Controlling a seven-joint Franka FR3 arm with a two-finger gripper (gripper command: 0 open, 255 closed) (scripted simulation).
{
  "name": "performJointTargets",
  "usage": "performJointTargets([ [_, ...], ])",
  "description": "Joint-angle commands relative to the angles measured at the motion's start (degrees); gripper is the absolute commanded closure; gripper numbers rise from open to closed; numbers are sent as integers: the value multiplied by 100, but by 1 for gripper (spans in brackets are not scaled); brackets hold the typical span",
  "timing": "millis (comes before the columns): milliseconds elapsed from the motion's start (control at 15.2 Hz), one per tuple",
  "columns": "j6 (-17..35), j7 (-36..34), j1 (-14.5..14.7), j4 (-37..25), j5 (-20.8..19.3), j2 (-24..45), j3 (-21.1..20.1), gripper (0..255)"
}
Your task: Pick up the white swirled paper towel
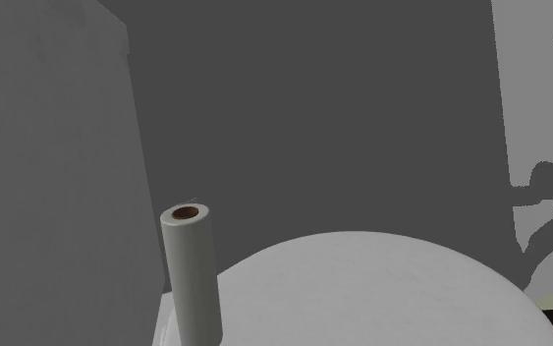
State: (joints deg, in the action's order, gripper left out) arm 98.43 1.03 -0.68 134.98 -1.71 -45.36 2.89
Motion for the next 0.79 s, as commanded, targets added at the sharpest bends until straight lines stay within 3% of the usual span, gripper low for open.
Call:
performJointTargets([
  [0,0,0,0,0,0,0,0,0],
  [726,966,157,-112,-1221,34,2540,427,0],
])
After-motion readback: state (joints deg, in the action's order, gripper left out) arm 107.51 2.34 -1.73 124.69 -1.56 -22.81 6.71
